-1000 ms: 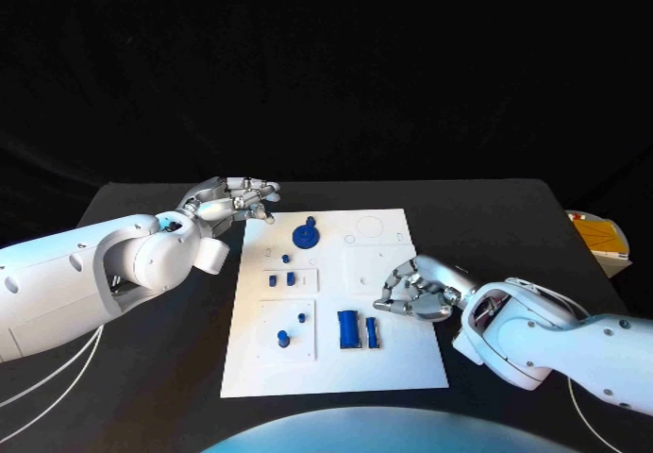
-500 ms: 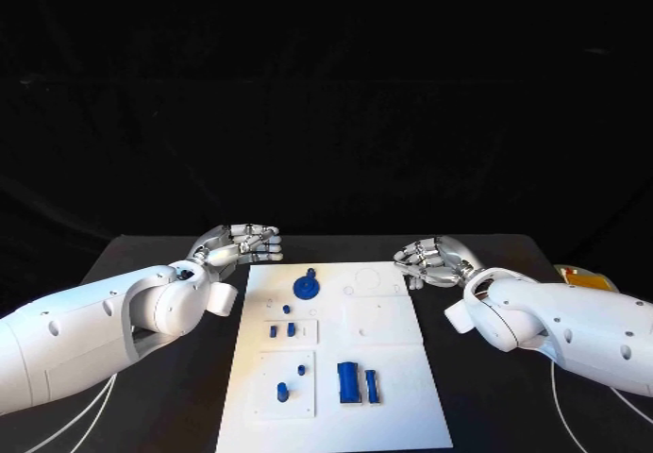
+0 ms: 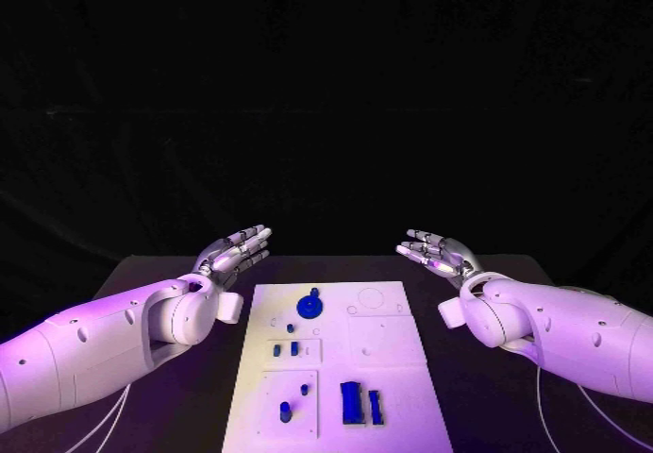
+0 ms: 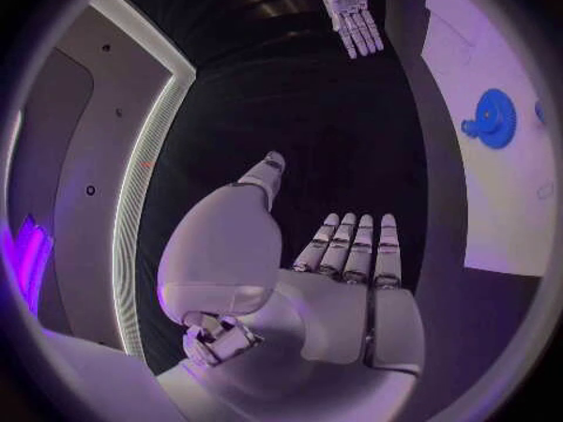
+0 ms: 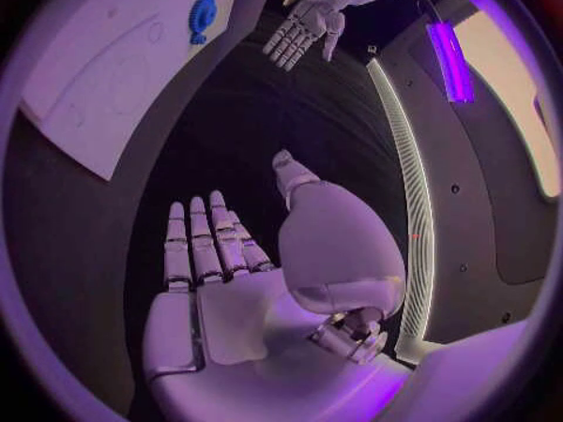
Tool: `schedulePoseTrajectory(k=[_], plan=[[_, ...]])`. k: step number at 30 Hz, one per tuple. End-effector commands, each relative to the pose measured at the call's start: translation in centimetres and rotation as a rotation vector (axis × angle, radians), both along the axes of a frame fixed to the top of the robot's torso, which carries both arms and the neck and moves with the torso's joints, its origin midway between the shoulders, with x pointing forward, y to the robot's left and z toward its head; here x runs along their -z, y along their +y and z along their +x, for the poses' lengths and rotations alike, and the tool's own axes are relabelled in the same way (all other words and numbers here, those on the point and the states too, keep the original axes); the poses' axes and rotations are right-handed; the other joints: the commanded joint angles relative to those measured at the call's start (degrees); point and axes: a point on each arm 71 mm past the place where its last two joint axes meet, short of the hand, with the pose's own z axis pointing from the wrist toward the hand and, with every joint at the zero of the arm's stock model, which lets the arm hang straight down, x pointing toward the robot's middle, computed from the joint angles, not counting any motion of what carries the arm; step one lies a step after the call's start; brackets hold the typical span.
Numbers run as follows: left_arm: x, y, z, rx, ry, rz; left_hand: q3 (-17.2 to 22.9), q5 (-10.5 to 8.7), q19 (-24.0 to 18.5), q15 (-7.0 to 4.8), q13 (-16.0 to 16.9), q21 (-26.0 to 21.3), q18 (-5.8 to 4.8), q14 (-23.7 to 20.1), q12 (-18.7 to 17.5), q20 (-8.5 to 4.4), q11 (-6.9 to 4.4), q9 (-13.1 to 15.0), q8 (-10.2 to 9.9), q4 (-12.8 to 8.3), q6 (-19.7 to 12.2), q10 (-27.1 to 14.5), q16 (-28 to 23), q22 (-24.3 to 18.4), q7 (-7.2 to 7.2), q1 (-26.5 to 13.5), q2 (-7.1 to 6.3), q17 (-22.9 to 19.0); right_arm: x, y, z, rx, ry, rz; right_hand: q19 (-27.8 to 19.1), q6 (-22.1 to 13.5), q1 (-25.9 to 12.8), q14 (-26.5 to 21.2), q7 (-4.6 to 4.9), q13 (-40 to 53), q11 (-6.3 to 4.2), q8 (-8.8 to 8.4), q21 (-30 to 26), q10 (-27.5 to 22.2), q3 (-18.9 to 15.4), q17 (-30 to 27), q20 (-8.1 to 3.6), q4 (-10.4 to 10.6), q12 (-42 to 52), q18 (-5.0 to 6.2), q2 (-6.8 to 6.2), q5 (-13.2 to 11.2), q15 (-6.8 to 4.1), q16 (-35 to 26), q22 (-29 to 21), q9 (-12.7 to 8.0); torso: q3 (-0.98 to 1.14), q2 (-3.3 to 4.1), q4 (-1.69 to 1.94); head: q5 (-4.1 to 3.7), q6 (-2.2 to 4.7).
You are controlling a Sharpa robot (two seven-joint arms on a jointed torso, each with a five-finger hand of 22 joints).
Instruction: Assemble the parts on the task board
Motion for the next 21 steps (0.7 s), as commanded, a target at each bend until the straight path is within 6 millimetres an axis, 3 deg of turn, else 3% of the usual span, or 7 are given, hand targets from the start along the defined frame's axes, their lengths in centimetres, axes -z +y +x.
schedulePoseTrajectory(k=[1,2,3,4,12,21], plan=[[-0.2,-0.7,-0.3,-0.025,-0.018,0.014,-9.0,-4.58,-15.9,-3.77,-1.3,-2.4,-3.74,-16.2,-1.4,-6.07,-3.92,-3.9,-5.6,-5.7,-16.6,-19.8,-5.4,-4.9,-3.95,-20.2,4.27,-3.9,-0.4,0.9,-0.5,0.032,-0.026,0.039,-18.7,-18.0,-19.0,-23.1,-3.82,-4.1,-3.14,-4.34,-1.2,-31.1,-9.7,-8.0,-4.90,-4.6,-1.9,-3.87,3.13,-1.9,-2.52,-5.3,-13.3,-8.2,0.09,-1.06,0.33,0.14,1.34],[-0.3,-0.9,-0.4,-0.033,-0.022,0.018,-9.0,-4.58,-15.9,-3.77,-1.3,-2.4,-3.74,-16.2,-1.4,-6.07,-3.92,-3.9,-5.6,-5.7,-16.6,-19.8,-5.4,-4.9,-3.95,-22.2,4.27,-3.9,-0.5,1.3,-0.7,0.041,-0.031,0.056,-18.7,-18.0,-20.8,-23.1,-3.82,-4.1,-3.14,-4.34,-1.2,-31.1,-9.7,-8.0,-4.90,-4.6,-1.9,-3.87,3.13,-1.9,-2.52,-5.3,-13.3,-8.2,0.12,-1.24,0.38,0.17,1.61],[-0.3,-1.2,-0.7,-0.046,-0.028,0.025,-9.0,-4.58,-15.9,-3.77,-1.3,-2.4,-3.74,-16.2,-1.4,-6.07,-3.92,-3.9,-5.6,-5.7,-16.6,-19.8,-5.4,-4.9,-3.95,-24.9,4.27,-3.9,-0.8,1.9,-1.1,0.055,-0.040,0.084,-18.7,-18.0,-61.7,-23.1,-3.82,-4.1,-3.14,-4.34,-1.2,-31.1,-9.7,-8.0,-4.90,-4.6,-1.9,-3.87,3.13,-1.9,-2.52,-5.3,-13.3,-8.2,0.14,-1.45,0.44,0.20,1.89],[-0.4,-1.5,-0.9,-0.056,-0.033,0.030,-9.0,-4.58,-15.9,-3.77,-1.3,-2.4,-3.74,-16.2,-1.4,-6.07,-3.92,-3.9,-5.6,-5.7,-16.6,-19.8,-5.4,-4.9,-3.95,-65.3,4.27,-3.9,-1.1,2.4,-1.5,0.067,-0.045,0.105,-18.7,-18.0,-61.7,-23.1,-3.82,-4.1,-3.14,-4.34,-1.2,-31.1,-9.7,-8.0,-4.90,-4.6,-1.9,-3.87,3.13,-1.9,-2.52,-5.3,-13.3,-8.2,0.15,-1.54,0.46,0.21,2.01],[-1.3,-4.0,-3.1,-0.158,-0.089,0.084,-9.0,-4.58,-15.9,-3.77,-1.3,-2.4,-3.74,-16.2,-1.4,-6.07,-3.92,-3.9,-5.6,-5.7,-16.6,-19.8,-5.4,-4.9,-3.95,-65.3,4.27,-3.9,-3.1,5.7,-4.2,0.161,-0.071,0.251,-18.7,-18.0,-61.7,-23.1,-3.82,-4.1,-3.14,-4.34,-1.2,-31.1,-9.7,-8.0,-4.90,-4.6,-1.9,-3.87,3.13,-1.9,-2.52,-5.3,-13.3,-8.2,0.16,-1.59,0.48,0.22,2.09],[-2.0,-5.5,-4.7,-0.220,-0.127,0.120,-9.0,-4.58,-15.9,-3.77,-1.3,-2.4,-3.74,-16.2,-1.4,-6.07,-3.92,-3.9,-5.6,-5.7,-16.6,-19.8,-5.4,-4.9,-3.95,-65.3,4.27,-3.9,-3.7,6.4,-5.0,0.187,-0.073,0.283,-18.7,-18.0,-61.7,-23.1,-3.82,-4.1,-3.14,-4.34,-1.2,-31.1,-9.7,-8.0,-4.90,-4.6,-1.9,-3.87,3.13,-1.9,-2.52,-5.3,-13.3,-8.2,0.16,-1.59,0.48,0.22,2.09]])
